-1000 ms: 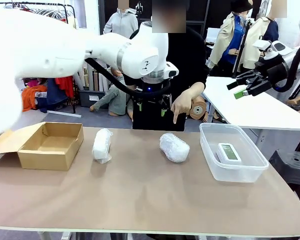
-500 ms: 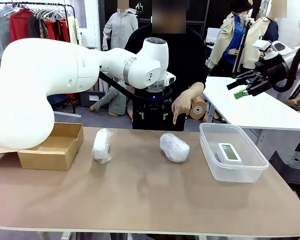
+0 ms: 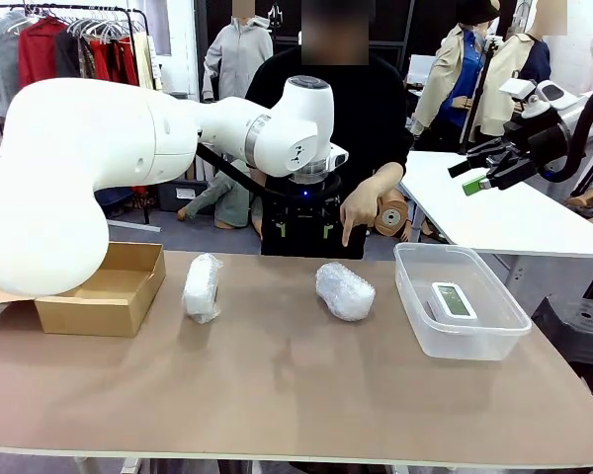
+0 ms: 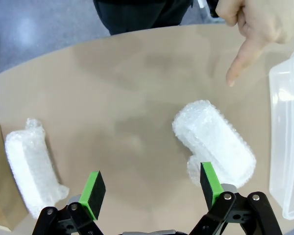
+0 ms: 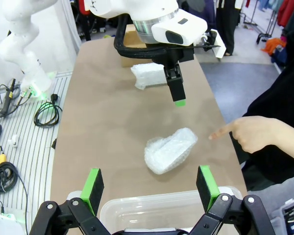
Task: Separate and place wrapped and unwrapped clocks.
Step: Pick up the Digital clock indicated by the person.
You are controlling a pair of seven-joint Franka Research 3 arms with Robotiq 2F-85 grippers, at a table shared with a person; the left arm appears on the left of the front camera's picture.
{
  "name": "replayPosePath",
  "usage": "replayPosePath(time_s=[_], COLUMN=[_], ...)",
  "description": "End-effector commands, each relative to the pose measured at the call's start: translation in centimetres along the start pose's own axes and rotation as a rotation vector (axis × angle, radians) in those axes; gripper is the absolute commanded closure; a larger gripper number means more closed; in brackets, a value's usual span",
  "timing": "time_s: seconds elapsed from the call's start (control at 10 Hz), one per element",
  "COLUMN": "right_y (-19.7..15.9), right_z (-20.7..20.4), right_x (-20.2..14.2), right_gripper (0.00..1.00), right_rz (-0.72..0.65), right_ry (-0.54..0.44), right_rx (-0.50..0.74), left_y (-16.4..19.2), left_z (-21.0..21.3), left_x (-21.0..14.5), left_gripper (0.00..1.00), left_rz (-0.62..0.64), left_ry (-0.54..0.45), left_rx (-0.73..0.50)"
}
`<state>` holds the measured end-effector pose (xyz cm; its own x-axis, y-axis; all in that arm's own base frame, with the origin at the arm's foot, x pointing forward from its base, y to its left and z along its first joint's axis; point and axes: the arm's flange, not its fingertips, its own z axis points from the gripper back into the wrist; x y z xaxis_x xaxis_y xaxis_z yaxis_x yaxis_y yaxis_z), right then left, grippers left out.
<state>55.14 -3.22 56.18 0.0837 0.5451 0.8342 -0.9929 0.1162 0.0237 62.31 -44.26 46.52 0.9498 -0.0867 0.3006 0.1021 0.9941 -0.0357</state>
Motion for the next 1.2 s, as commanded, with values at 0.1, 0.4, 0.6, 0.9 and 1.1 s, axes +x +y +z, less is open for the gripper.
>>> replayPosePath(time_s=[0.1,0.4,0.6,0.9,1.1], right_y=[0.0,0.0,0.0,0.0,0.0], right_z=[0.1,0.1,0.1,0.1,0.1], right_x=[0.1,0.1,0.1,0.1,0.1], right_gripper=[0.0,0.0,0.0,0.0,0.0], right_rz=[0.003,0.003,0.003,0.003,0.003], right_ry=[-0.003,-0.003,-0.003,-0.003,-0.003], right_rx=[-0.002,-0.002,-0.002,-0.002,-0.002], left_y=[-1.3,-5.2,-6.8,-9.0,-10.8], left_z=[-0.1,-0.3,-0.9,-2.5,-3.4], left_x=[-0.1,-0.4,-0.1,0.7,0.8], left_gripper=[0.0,0.0,0.0,0.0,0.0], left_rz=[0.067,0.067,0.115,0.16,0.216], left_ry=[0.061,0.091,0.026,0.039,0.094], left_rx=[0.024,0.01,-0.031,-0.094,-0.123])
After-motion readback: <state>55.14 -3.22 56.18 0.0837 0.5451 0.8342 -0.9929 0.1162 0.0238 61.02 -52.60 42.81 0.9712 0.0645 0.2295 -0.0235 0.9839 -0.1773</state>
